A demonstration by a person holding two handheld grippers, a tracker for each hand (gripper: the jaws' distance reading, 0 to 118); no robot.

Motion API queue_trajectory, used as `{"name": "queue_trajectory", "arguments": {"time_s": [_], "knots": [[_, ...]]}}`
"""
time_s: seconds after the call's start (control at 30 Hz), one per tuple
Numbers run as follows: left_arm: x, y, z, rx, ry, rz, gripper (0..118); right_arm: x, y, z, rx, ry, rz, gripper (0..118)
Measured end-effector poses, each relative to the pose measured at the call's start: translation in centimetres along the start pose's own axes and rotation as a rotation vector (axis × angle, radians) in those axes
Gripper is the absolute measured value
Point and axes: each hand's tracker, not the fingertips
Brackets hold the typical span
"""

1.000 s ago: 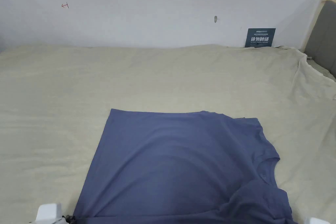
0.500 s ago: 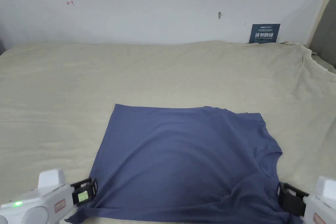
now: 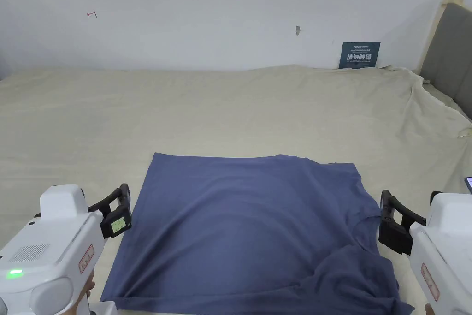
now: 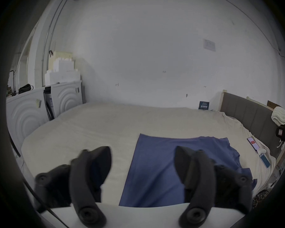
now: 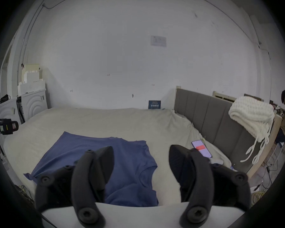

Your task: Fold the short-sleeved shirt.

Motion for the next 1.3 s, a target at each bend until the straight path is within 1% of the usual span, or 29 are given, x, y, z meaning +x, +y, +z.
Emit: {"name": "queue_trajectory", "arguments": {"time_s": [0.03,0.07,0.1,0.13,0.17,0.23,0.47,0.63,0.77,1.0,1.03,1.1,1.13,1.2,1.23,1.27,1.3], "knots": [[0.0,0.0,0.0,0.004,-0.001,0.002,62,-0.2,0.0,0.1,0.010,-0.006,0.002,56],[0.0,0.1,0.0,0.012,-0.011,0.006,39,-0.3,0.0,0.2,0.016,-0.006,0.002,37],[-0.2,0.0,-0.1,0.015,-0.027,0.019,22,-0.4,0.0,0.2,0.023,-0.002,-0.001,20],[-0.2,0.0,-0.1,0.014,-0.036,0.029,11,-0.5,0.1,0.0,0.024,0.001,-0.004,2],[-0.3,0.0,0.0,0.015,-0.041,0.036,0,-0.5,0.1,0.1,0.024,0.005,-0.008,0],[-0.4,0.0,0.0,0.013,-0.061,0.037,0,-0.8,0.1,0.0,0.021,0.020,-0.013,0],[-0.6,-0.4,-0.5,-0.044,-0.054,-0.002,0,-1.4,0.2,-0.3,0.018,0.036,-0.014,0],[-1.4,-1.3,-1.2,-0.128,-0.039,-0.002,0,-1.5,0.1,-0.5,0.007,0.048,-0.020,0],[-2.3,-2.7,-2.0,-0.246,-0.019,0.011,0,-1.3,0.0,-0.7,-0.001,0.052,-0.024,0],[-4.1,-7.4,-3.5,-0.477,0.006,0.039,0,-0.6,-0.9,-1.0,-0.029,0.049,-0.038,0],[-4.4,-8.3,-3.8,-0.523,0.000,0.053,2,-0.5,-1.1,-1.0,-0.034,0.048,-0.041,0],[-5.0,-9.7,-4.3,-0.603,0.002,0.085,12,-0.5,-1.3,-1.0,-0.043,0.048,-0.045,0],[-5.2,-10.4,-4.4,-0.635,0.004,0.108,19,-0.4,-1.4,-1.1,-0.049,0.048,-0.045,0],[-5.4,-11.5,-4.3,-0.691,0.021,0.128,52,-0.5,-1.5,-1.0,-0.060,0.047,-0.043,0],[-5.5,-12.0,-4.2,-0.686,0.024,0.133,67,-0.5,-1.5,-0.9,-0.066,0.048,-0.043,0],[-5.5,-12.3,-4.0,-0.685,0.028,0.132,76,-0.4,-1.6,-0.9,-0.071,0.049,-0.043,0],[-5.3,-12.5,-3.7,-0.686,0.033,0.130,79,-0.4,-1.7,-0.9,-0.076,0.048,-0.043,0]]}}
